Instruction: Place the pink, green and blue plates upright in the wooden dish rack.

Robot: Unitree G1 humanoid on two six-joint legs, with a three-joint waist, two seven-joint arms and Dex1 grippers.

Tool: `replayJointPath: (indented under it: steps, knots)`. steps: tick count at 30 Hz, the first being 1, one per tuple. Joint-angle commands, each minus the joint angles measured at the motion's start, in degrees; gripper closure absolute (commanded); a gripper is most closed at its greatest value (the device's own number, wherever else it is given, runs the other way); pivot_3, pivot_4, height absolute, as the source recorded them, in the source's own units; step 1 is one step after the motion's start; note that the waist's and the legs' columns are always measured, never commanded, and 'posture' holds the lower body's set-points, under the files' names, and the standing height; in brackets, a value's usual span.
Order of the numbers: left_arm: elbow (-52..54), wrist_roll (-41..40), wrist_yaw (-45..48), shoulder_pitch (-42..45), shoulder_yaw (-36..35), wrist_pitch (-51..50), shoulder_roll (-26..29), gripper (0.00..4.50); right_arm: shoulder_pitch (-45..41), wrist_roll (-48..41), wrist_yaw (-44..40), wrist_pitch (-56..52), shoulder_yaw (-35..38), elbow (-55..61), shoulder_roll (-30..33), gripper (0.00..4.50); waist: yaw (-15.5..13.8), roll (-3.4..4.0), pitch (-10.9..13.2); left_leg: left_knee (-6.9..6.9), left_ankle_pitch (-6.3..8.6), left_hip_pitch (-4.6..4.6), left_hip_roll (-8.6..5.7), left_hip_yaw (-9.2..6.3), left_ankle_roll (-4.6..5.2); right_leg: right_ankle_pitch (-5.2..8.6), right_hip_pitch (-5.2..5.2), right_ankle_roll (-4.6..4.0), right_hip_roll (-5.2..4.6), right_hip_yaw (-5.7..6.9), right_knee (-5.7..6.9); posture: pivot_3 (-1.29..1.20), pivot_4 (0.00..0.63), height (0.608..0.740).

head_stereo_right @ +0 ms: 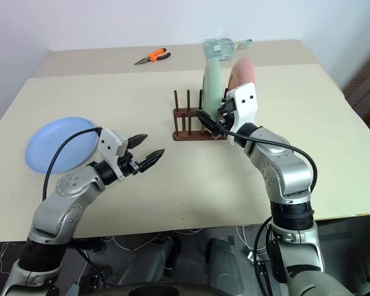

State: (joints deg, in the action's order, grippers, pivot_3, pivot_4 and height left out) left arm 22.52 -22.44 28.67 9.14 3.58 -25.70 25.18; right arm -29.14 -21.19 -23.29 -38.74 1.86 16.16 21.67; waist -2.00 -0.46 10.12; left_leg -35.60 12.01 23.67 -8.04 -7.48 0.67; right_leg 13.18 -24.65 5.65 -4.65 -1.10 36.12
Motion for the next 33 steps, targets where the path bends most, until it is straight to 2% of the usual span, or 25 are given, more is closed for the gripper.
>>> replayJointPath:
  steps: [1,10,13,15,19,24,28,33]
  knots:
    - [2.2,0.3,0.6,-0.1,-0.3,0.2,0.2,0.77,-1.8,3.4,-0.7,5.0,-1.2,2.3,2.0,0.25,0.0,0.0,0.0,0.0,0.0,0.0,0.0,0.0,0.0,0.0,0.0,0.0,0.0,0.0,0.0,0.0,0.15,0.729]
    - [1.1,-0.4,0.7,0.3,-1.7,-0.3,-0.3,0.77,-7.1,10.1,-1.0,14.7,-1.4,3.6,6.0,0.25,0.0,0.0,0.0,0.01,0.01,0.0,0.01,0.0,-0.02,-0.01,0.0,0.02,0.01,0.01,-0.01,0.0,0.15,0.729]
    - [-0.5,-0.6,-2.6,1.0,-5.3,-0.7,-1.4,0.01,-10.0,11.6,-2.1,18.4,-1.7,2.8,6.6,0.1,0.0,0.0,0.0,-0.01,0.01,0.0,0.0,0.0,-0.02,-0.01,0.0,0.02,0.0,0.01,-0.01,0.0,0.15,0.729]
    - [-2.2,0.0,-6.3,1.8,-8.7,-0.5,-2.5,0.01,-11.9,12.0,-4.7,20.9,-3.3,2.7,7.1,0.1,0.1,0.0,0.0,-0.01,0.01,0.0,0.01,0.0,-0.02,-0.02,0.0,0.04,0.01,0.01,0.0,0.0,0.15,0.729]
    - [-8.3,5.0,-22.8,4.8,-19.2,-4.5,-4.3,0.01,-13.5,14.9,-13.7,25.5,-12.6,3.8,8.6,0.1,0.5,-0.03,0.0,0.0,-0.04,-0.01,0.04,-0.02,0.05,-0.08,0.0,0.14,0.05,0.06,0.0,0.0,0.15,0.729]
    - [-10.6,5.5,-40.4,7.4,-35.6,-12.9,-7.0,0.01,-12.6,21.5,-15.8,34.1,-21.2,-0.7,6.1,0.1,1.4,-0.13,0.0,-0.02,-0.05,0.0,0.02,-0.02,0.06,-0.09,0.01,0.18,0.04,0.08,-0.01,0.0,0.15,0.729]
    - [-8.5,4.0,-45.6,7.5,-43.1,-18.6,-8.0,0.01,-11.5,22.0,-16.8,36.3,-23.2,-2.7,3.2,0.1,1.2,-0.16,0.0,-0.05,-0.06,-0.01,0.02,-0.03,0.0,-0.1,0.01,0.18,0.06,0.12,0.02,0.0,0.15,0.729]
    - [-5.6,-2.7,-48.9,8.2,-50.7,-27.4,-12.7,0.01,-10.2,22.5,-17.9,38.0,-23.2,-3.9,2.0,0.1,1.1,-0.23,-0.1,-0.25,0.02,-0.01,-0.03,-0.19,-0.08,-0.1,0.08,0.19,0.06,0.24,0.01,0.0,0.15,0.729]
